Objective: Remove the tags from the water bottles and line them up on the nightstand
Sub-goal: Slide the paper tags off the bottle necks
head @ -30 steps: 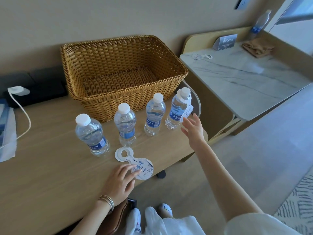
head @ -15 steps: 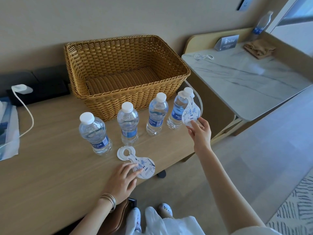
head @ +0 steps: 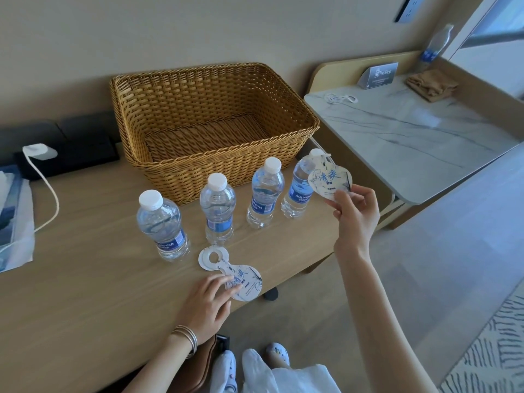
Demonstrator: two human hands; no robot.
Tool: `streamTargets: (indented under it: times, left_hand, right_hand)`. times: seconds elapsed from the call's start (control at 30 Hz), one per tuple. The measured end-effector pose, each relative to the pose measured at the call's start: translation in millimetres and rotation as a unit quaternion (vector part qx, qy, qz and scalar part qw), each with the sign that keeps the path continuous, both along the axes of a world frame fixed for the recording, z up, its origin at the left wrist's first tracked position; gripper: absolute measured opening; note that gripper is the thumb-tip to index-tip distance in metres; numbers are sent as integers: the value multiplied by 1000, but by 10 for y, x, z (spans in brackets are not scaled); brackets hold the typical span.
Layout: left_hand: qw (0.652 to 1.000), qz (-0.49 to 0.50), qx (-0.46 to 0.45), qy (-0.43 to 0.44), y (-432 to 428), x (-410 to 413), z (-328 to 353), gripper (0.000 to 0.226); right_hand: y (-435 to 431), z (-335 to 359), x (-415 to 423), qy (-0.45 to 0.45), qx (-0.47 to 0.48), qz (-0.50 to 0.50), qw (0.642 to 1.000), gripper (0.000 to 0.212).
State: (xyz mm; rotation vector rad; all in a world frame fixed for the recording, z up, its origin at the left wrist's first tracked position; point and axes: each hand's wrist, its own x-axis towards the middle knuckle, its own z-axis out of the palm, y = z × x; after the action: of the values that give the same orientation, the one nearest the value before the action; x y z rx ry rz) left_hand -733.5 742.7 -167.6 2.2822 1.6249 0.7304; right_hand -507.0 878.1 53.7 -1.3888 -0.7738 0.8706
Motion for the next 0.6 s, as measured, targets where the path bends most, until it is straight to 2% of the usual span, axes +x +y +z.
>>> streamTargets:
  times: [0.13,0.3,0.43,0.6]
  left_hand:
    - [1000,0,-1,-7,-9,-6,-4,41]
    - [1000,-2,6,-16,2,-1,-5,40]
    - [1000,-4,6,-17,0,-7,-8,40]
    - [1000,-2,5,-15,-4,-8,-10,40]
  right_hand:
    - [-5,28,-25,1,11,8,1000,13]
    - [-40,-25,-26,28,-25,2,999,11]
    - [-66,-71,-21,16,-45,-19,999,13]
    - [-33,-26,-38,18,-20,-21,999,10]
